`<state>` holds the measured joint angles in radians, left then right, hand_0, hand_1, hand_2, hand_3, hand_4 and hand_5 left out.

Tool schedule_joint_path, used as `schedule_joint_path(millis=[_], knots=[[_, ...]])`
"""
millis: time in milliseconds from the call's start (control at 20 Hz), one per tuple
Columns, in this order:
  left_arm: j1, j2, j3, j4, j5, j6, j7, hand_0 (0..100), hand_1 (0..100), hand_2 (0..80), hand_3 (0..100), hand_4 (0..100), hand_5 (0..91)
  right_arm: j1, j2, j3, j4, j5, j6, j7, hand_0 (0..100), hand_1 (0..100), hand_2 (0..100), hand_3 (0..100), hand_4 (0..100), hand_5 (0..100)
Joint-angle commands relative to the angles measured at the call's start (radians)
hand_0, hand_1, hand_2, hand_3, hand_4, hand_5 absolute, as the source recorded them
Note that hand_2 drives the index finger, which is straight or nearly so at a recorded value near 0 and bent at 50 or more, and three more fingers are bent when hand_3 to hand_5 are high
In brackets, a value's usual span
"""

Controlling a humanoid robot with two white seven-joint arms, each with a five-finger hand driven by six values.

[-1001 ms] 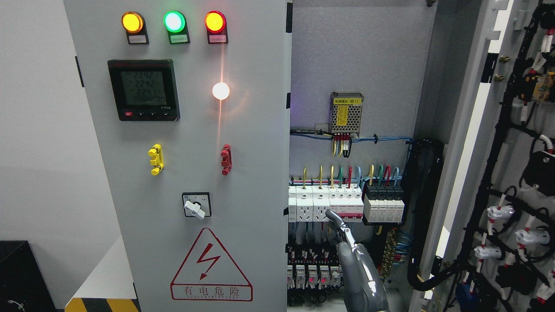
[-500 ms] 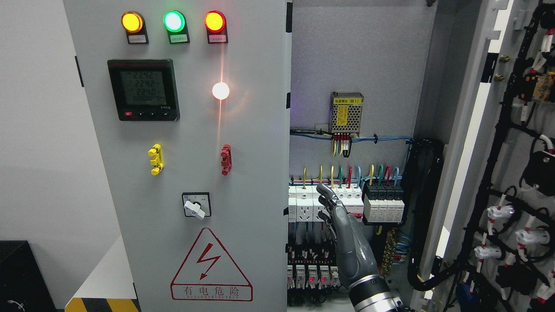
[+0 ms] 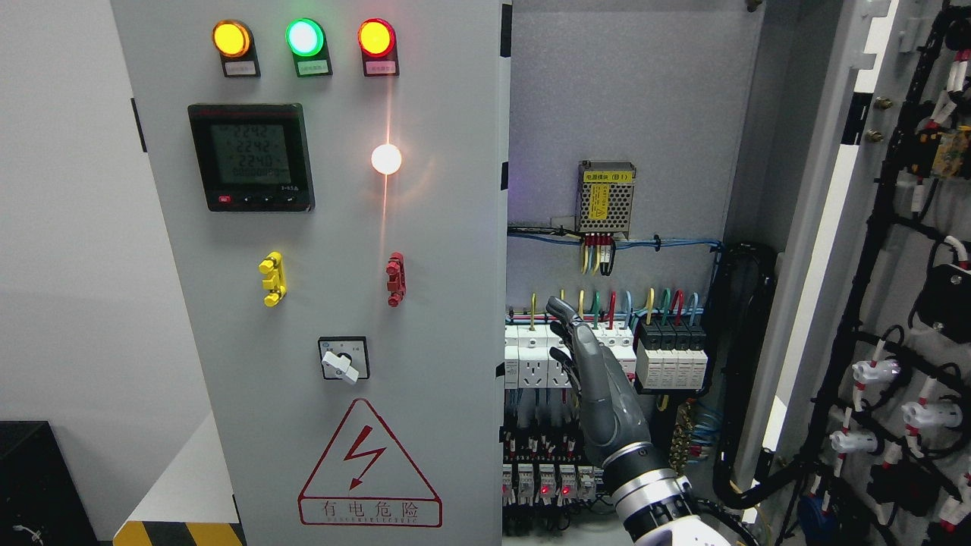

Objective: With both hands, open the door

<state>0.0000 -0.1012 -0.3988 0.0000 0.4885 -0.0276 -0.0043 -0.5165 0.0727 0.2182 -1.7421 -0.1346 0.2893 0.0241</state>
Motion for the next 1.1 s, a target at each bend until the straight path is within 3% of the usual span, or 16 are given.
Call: schedule_joint_path(millis=[0, 200, 400, 551, 1051], knots=[[0.017, 0.0, 0.0, 0.005, -0.001, 0.0, 0.0, 0, 0, 0.0, 0, 0, 0.0, -0.066, 0.001, -0.008, 0.104, -0.045, 0.001, 0.002, 0, 0, 0, 0, 0, 0], [0.017, 0.0, 0.0, 0.005, 0.001, 0.0, 0.0, 0, 0, 0.0, 0, 0, 0.0, -0.089, -0.002, -0.007, 0.127, -0.082, 0.002, 0.004, 0, 0, 0, 0, 0, 0], [0.017, 0.0, 0.0, 0.005, -0.001, 0.0, 0.0, 0, 0, 0.0, 0, 0, 0.0, -0.096, -0.004, -0.007, 0.136, -0.108, 0.005, 0.053, 0, 0, 0, 0, 0, 0], [0.017, 0.0, 0.0, 0.005, -0.001, 0.0, 0.0, 0, 0, 0.0, 0, 0, 0.0, -0.115, -0.002, -0.01, 0.162, -0.114, 0.042, 0.054, 0, 0, 0, 0, 0, 0], [0.017, 0.0, 0.0, 0.005, -0.001, 0.0, 0.0, 0, 0, 0.0, 0, 0, 0.0, -0.154, -0.019, -0.011, 0.2, -0.186, 0.047, 0.059, 0, 0, 0, 0, 0, 0]])
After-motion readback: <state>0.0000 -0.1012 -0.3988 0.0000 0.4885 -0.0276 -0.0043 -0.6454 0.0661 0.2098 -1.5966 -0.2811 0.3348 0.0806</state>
